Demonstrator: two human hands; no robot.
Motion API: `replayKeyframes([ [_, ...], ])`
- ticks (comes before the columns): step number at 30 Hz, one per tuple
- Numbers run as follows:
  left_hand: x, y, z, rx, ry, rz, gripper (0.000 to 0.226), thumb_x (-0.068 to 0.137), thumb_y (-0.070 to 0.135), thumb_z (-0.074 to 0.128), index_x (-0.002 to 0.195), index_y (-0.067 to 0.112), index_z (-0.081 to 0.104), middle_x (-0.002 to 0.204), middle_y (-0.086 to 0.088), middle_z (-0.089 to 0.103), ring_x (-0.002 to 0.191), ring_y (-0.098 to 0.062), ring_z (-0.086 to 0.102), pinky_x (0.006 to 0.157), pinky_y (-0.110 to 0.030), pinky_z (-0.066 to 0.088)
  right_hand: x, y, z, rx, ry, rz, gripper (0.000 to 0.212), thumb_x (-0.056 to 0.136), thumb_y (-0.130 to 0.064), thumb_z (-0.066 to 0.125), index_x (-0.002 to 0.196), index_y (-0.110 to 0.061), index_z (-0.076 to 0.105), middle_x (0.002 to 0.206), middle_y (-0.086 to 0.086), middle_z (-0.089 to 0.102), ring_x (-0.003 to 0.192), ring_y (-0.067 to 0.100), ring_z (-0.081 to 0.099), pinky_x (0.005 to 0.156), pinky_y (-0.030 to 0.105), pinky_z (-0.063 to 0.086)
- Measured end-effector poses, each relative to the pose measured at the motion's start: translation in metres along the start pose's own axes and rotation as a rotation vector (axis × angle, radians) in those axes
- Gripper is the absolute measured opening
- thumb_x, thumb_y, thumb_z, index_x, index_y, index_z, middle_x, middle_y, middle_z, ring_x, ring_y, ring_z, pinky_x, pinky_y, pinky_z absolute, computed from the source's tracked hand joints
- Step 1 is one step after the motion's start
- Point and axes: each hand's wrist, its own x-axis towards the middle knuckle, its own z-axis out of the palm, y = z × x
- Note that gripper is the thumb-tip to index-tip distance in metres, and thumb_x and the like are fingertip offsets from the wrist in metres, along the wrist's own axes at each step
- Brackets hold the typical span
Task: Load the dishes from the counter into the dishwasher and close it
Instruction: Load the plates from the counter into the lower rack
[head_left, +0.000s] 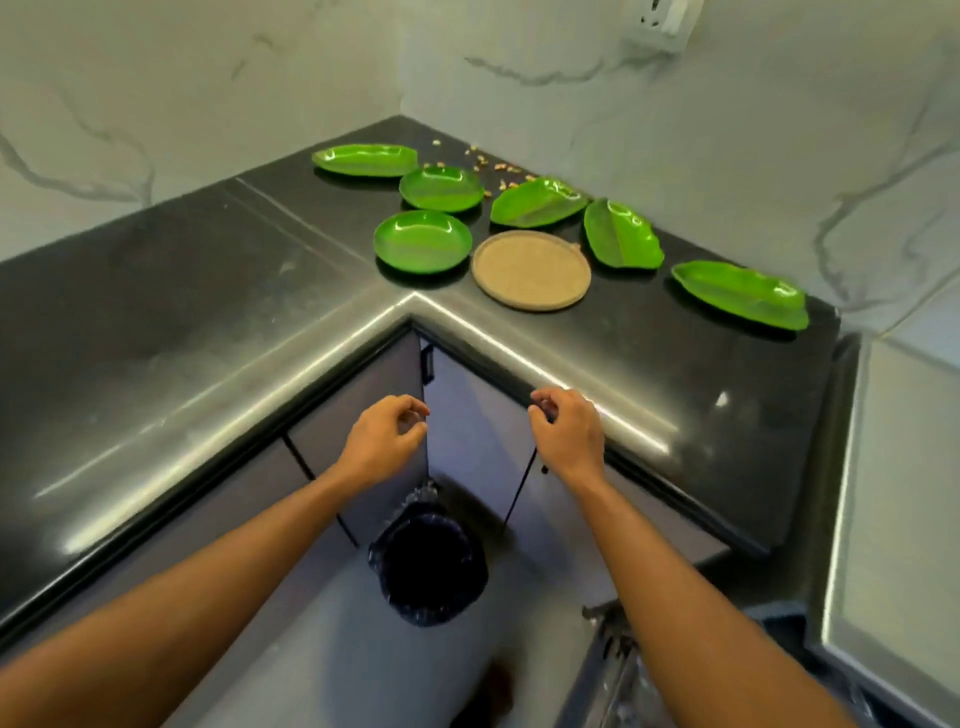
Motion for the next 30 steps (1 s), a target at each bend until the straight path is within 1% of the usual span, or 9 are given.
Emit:
replayKeyframes([
  [3,0.054,0.02,0.007,0.055,0.014,0.018,0.025,0.088,0.016,0.064,0.113,0.016,0.067,0.106,-0.003,0.062,0.098,-0.019,0.059,0.089,-0.034,0.047,0.055,0.016,-0.008,-0.044,-0.014,-0.004,0.023,0.088,-0.025,0.064,0.11,-0.023,0.071,0.111,0.0,0.065,0.108,0.022,0.057,0.09,0.034,0.048],
  [5,0.087,0.028,0.011,0.076,0.049,-0.005,0.03,0.085,0.015,0.067,0.116,0.015,0.068,0.109,-0.005,0.062,0.1,-0.02,0.058,0.087,-0.029,0.043,0.083,0.026,-0.007,-0.061,-0.031,-0.006,0.024,0.089,-0.028,0.064,0.111,-0.023,0.07,0.112,0.001,0.063,0.109,0.023,0.055,0.092,0.033,0.045],
  [7,0.109,0.032,0.011,0.072,0.1,-0.033,0.031,0.084,0.014,0.068,0.115,0.015,0.068,0.106,-0.006,0.062,0.098,-0.021,0.058,0.085,-0.028,0.042,0.099,0.028,0.001,-0.085,-0.029,-0.006,0.023,0.09,-0.028,0.064,0.111,-0.022,0.07,0.111,0.003,0.059,0.109,0.023,0.052,0.092,0.033,0.044],
  [12,0.163,0.027,0.014,0.084,0.18,-0.037,0.027,0.084,0.015,0.068,0.111,0.014,0.067,0.099,-0.005,0.061,0.091,-0.021,0.059,0.088,-0.043,0.05,0.141,0.017,0.03,-0.044,0.074,-0.013,0.033,0.093,-0.033,0.062,0.122,-0.017,0.064,0.115,0.005,0.056,0.111,0.024,0.049,0.094,0.039,0.047],
  [15,0.196,0.028,0.019,0.146,0.206,-0.012,0.033,0.083,0.034,0.062,0.113,0.02,0.066,0.101,-0.002,0.063,0.095,-0.023,0.06,0.088,-0.046,0.051,0.173,0.013,0.039,0.006,0.165,0.09,0.043,0.095,-0.037,0.059,0.133,-0.015,0.056,0.121,0.007,0.053,0.117,0.025,0.046,0.096,0.041,0.045],
  [18,0.227,0.041,0.031,0.241,0.209,0.01,0.047,0.086,0.047,0.059,0.126,0.022,0.059,0.115,-0.002,0.062,0.107,-0.025,0.057,0.092,-0.046,0.047,0.204,0.011,0.04,0.019,0.224,0.174,0.048,0.096,-0.037,0.058,0.138,-0.015,0.05,0.125,0.008,0.049,0.117,0.025,0.044,0.094,0.04,0.043],
  [22,0.254,0.055,0.052,0.233,0.269,-0.008,0.066,0.089,0.051,0.061,0.141,0.014,0.045,0.133,-0.007,0.054,0.122,-0.028,0.05,0.1,-0.045,0.038,0.233,0.006,0.043,0.008,0.318,0.273,0.05,0.095,-0.035,0.058,0.139,-0.015,0.048,0.124,0.007,0.047,0.115,0.025,0.044,0.095,0.039,0.042],
  [27,0.269,0.058,0.067,0.293,0.293,0.013,0.068,0.093,0.06,0.045,0.146,0.018,0.035,0.14,-0.003,0.048,0.13,-0.023,0.043,0.11,-0.042,0.032,0.256,0.008,0.05,-0.072,0.362,0.386,0.063,0.095,-0.038,0.055,0.149,-0.009,0.04,0.136,0.006,0.047,0.121,0.026,0.044,0.1,0.04,0.041],
  [30,0.269,0.055,0.068,0.353,0.268,0.012,0.07,0.095,0.062,0.037,0.149,0.018,0.032,0.148,-0.003,0.042,0.136,-0.022,0.037,0.114,-0.043,0.026,0.261,0.007,0.05,0.026,0.428,0.475,0.062,0.095,-0.038,0.054,0.15,-0.01,0.041,0.138,0.004,0.047,0.123,0.024,0.043,0.103,0.042,0.043],
])
